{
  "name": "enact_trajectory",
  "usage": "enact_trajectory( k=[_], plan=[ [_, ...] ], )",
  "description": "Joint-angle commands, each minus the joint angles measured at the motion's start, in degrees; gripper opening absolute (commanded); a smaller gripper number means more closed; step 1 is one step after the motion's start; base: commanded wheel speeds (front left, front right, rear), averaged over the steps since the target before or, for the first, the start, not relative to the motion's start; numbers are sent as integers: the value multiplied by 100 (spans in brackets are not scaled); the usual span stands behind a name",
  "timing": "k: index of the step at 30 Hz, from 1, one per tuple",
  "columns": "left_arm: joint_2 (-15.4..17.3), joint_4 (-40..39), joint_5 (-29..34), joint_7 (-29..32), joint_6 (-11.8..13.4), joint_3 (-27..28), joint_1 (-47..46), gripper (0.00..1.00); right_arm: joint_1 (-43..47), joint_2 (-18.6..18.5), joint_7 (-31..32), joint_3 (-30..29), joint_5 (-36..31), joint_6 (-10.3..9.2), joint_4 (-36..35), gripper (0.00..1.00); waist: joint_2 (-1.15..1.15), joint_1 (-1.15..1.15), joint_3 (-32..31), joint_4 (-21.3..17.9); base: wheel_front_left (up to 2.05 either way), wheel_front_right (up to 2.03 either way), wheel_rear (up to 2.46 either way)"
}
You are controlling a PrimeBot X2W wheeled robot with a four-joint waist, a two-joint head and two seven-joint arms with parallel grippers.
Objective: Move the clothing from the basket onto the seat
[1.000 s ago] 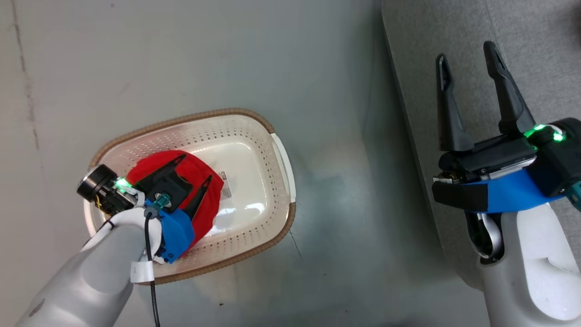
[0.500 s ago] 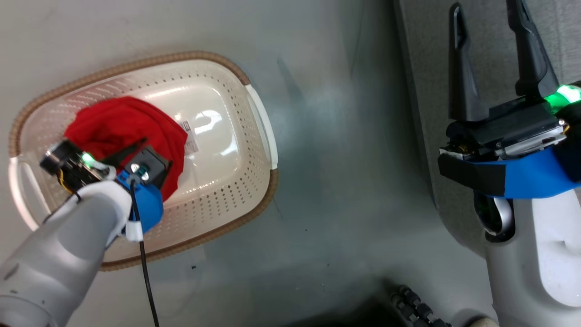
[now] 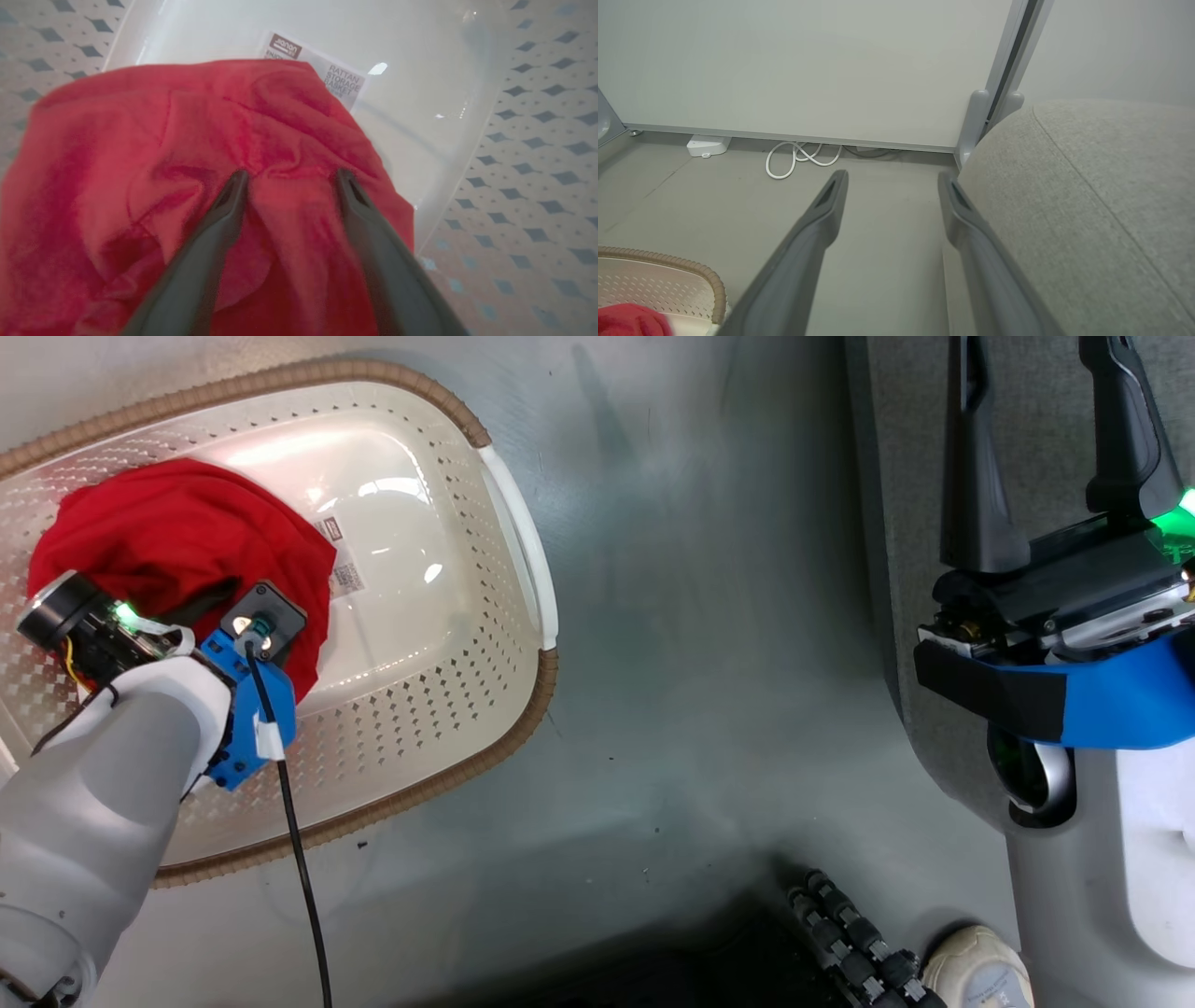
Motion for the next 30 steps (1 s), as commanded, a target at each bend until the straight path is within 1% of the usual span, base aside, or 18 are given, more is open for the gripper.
enact_trajectory(
  k=[1, 9, 10, 11, 12, 20, 30],
  plan=[
    [2, 84, 41, 70, 9, -15, -132, 100, -59, 5, -3, -17, 7, 1, -40, 100, 0, -1, 57, -8, 0, 0, 0],
    [-56, 313, 211, 254, 9, -35, -241, 100, -76, 5, -3, -61, -35, 1, -95, 100, 0, -1, 163, -10, 0, 0, 0],
    [-58, 339, 256, 290, 9, -38, -247, 79, -86, 5, -3, -67, -34, 1, -99, 100, 0, -1, 169, -9, 0, 0, 0],
    [-64, 349, 293, 244, 9, -40, -272, 36, -96, 5, -3, -75, -34, 1, -101, 100, 0, -1, 173, -2, 0, 0, 0],
    [-74, 356, 327, 193, 10, -39, -284, 0, -108, 5, -3, -83, -37, 1, -101, 100, 0, -1, 174, 7, 0, 0, 0],
    [-176, 386, 322, 247, 9, -43, -157, 0, -131, 5, -3, -91, -17, 1, -41, 100, 0, -1, 81, 45, 0, 0, 0],
    [-408, 193, 93, -128, 9, -45, 5, 0, 12, 5, -3, -202, -33, 1, 69, 100, 0, -1, -326, 212, 0, 0, 0]
  ],
)
